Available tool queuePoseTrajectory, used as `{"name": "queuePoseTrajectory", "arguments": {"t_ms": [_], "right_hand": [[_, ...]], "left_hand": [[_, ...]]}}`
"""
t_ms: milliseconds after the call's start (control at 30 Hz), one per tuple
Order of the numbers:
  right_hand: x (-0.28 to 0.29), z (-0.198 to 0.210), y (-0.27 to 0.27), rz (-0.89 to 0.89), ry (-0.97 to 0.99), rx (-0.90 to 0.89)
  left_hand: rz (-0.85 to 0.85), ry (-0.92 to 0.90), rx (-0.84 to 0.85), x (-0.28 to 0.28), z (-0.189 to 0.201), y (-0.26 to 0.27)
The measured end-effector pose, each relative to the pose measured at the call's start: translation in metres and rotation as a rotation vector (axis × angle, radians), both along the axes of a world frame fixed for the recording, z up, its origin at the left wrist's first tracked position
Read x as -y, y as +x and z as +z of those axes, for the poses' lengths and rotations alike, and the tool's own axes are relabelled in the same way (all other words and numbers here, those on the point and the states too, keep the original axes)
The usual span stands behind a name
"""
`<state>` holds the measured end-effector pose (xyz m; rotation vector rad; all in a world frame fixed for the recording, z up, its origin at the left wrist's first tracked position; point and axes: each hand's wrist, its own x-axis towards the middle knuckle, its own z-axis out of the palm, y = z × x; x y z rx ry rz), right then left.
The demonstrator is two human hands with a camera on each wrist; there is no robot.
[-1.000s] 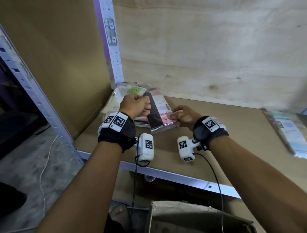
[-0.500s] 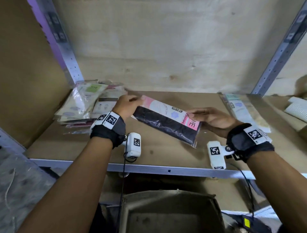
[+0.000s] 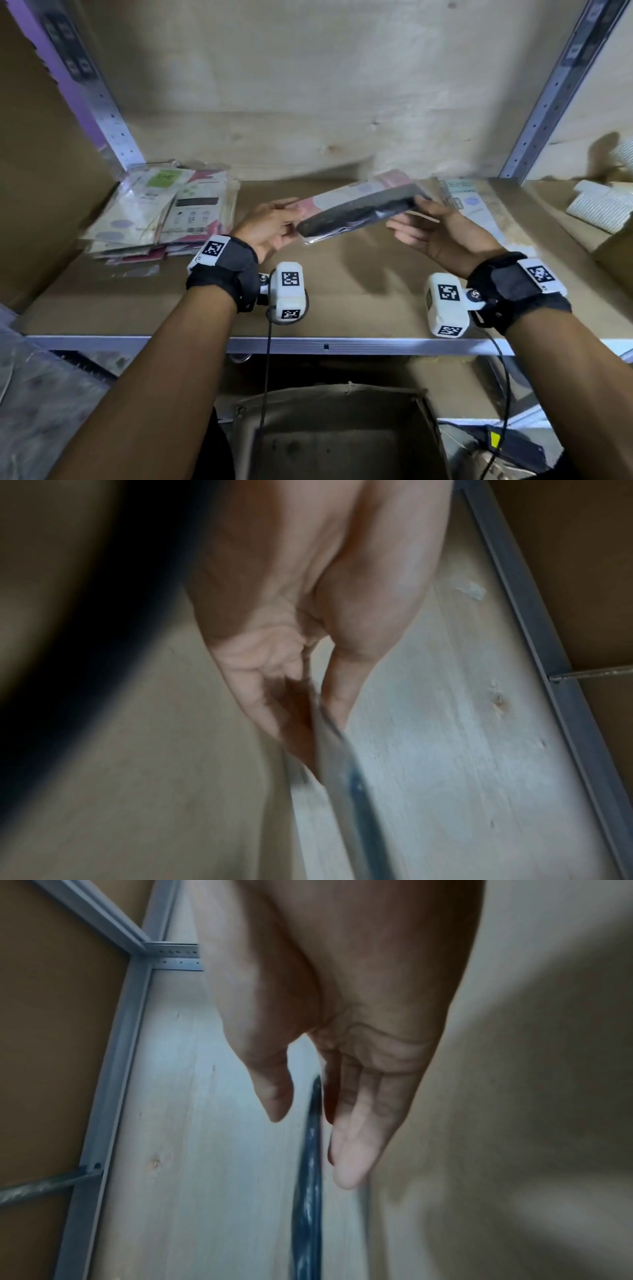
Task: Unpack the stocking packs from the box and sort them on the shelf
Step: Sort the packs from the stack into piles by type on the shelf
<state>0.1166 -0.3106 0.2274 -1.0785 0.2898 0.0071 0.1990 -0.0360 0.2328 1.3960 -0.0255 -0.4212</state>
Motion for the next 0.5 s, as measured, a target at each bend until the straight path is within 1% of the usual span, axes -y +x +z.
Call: {"name": "queuePoseTrajectory", "arguments": {"t_ms": [67,133,167,233,333,433,500], "right_hand": [[-0.009,-0.001,0.002,-0.004,0.063,0.028],[-0.018,-0.003,0.004,0.017,0.060,0.052],[-0.023,-0.004,0.005,0.036,0.032,0.066],[-0.032,-0.007,0.007,0.066,-0.073,0.085],[-0.042,-0.012,0.012,0.058,-0.186,0.073],[-0.045,-0.014,0.015,0.010,-0.193,0.059],[-0.044,-0.014,0.017,0.007,-0.184,0.062]], "left_hand": [[-0.080,-0.079,0.002,0.004,0.000,-0.005],[-0.153,-0.116,0.025,0.010,0.000,-0.010],[-0.167,-0.119,0.035,0.013,-0.001,-0.013],[-0.143,-0.109,0.039,0.019,-0.004,-0.018],[-0.136,-0.009,0.059,0.024,-0.010,-0.023],[-0.222,0.153,0.114,0.018,-0.012,-0.020],[-0.243,0.169,0.105,0.014,-0.011,-0.016]]}}
